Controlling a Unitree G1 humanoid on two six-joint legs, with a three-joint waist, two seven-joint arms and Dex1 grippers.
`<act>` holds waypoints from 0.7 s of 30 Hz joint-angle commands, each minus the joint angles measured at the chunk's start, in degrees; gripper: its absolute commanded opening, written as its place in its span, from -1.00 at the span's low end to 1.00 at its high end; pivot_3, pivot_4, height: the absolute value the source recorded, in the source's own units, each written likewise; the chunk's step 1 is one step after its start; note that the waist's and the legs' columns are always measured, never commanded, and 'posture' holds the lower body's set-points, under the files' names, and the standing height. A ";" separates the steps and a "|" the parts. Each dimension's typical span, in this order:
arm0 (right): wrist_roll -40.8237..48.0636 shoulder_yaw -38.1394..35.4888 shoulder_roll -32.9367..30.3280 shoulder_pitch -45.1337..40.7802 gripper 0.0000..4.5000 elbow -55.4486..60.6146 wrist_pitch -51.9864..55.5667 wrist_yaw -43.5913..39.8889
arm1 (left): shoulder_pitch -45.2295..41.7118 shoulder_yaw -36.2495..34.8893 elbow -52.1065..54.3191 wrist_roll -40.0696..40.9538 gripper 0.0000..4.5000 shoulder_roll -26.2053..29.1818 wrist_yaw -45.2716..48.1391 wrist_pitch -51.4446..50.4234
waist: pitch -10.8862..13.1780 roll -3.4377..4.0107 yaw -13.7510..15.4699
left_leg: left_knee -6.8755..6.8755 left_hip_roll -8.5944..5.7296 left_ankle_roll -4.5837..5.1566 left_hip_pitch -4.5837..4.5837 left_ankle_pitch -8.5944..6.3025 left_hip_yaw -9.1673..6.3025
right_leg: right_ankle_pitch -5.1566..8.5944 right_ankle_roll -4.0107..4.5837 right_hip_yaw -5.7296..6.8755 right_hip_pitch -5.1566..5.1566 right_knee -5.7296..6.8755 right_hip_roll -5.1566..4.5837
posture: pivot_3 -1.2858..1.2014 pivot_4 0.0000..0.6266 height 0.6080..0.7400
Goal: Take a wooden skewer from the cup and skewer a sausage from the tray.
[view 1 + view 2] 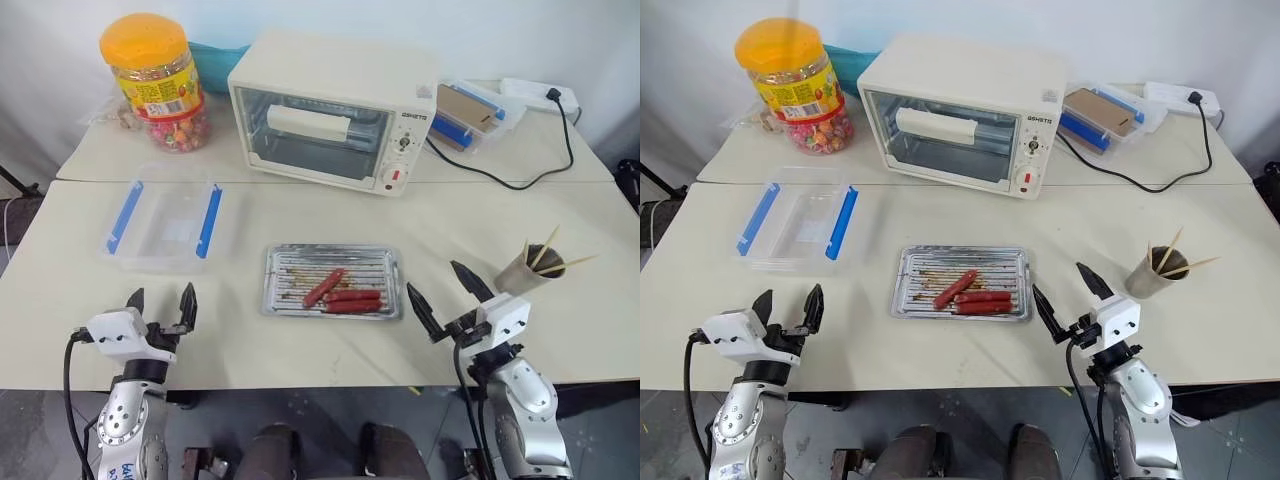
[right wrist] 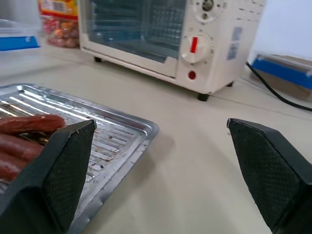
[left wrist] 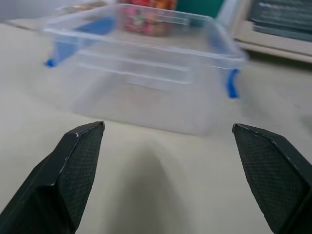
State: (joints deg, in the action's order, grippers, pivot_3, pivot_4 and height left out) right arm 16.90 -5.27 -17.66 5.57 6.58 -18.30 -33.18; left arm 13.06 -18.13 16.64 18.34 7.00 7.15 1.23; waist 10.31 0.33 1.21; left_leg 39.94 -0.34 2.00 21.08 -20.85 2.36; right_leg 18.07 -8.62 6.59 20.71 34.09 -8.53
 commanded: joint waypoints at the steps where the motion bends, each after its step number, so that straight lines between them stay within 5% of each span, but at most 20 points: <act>1: 2.34 -0.13 -2.00 -0.23 1.00 2.61 1.09 -2.83 | 2.95 1.69 6.18 -1.11 0.98 1.57 1.70 -0.93 | 0.00 0.00 0.00 | 0.00 0.01 0.00 0.00 0.00 0.00 | 0.00 0.00 0.01 0.00 0.00 0.01 | 0.03 -0.52 1.00; 7: 4.89 -0.39 -4.74 -0.03 1.00 3.74 3.76 -6.08 | 8.09 2.52 10.99 -0.58 0.98 3.55 5.02 -1.57 | 0.00 0.00 0.02 | 0.00 0.02 0.00 0.00 0.00 0.00 | 0.00 0.00 0.00 -0.01 -0.02 0.00 | 0.03 -0.52 1.00; 15: 7.76 -0.50 -7.98 -2.62 1.00 1.69 7.41 -11.92 | 11.86 -1.09 6.01 6.64 0.98 20.87 28.99 0.61 | 0.02 0.08 -0.09 | 0.01 0.06 -0.01 0.00 -0.02 0.00 | 0.03 0.06 -0.03 0.00 -0.05 0.00 | 0.03 -0.52 1.00; 21: 8.49 0.49 -12.62 -4.71 1.00 -0.98 8.09 -20.54 | 12.37 -3.98 3.13 9.22 0.98 27.92 38.65 0.62 | 0.04 0.12 -0.29 | 0.00 0.04 0.01 0.01 -0.08 -0.01 | 0.04 0.07 0.01 0.00 -0.06 0.00 | 0.03 -0.52 1.00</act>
State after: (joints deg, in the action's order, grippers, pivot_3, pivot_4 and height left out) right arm 23.66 -4.25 -29.93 1.36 5.34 -10.05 -52.19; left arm 25.51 -20.71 19.31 25.83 34.68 44.16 1.25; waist 10.34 0.45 0.92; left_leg 39.94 -0.30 2.02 21.08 -20.93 2.36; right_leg 18.10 -8.55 6.61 20.69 34.02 -8.54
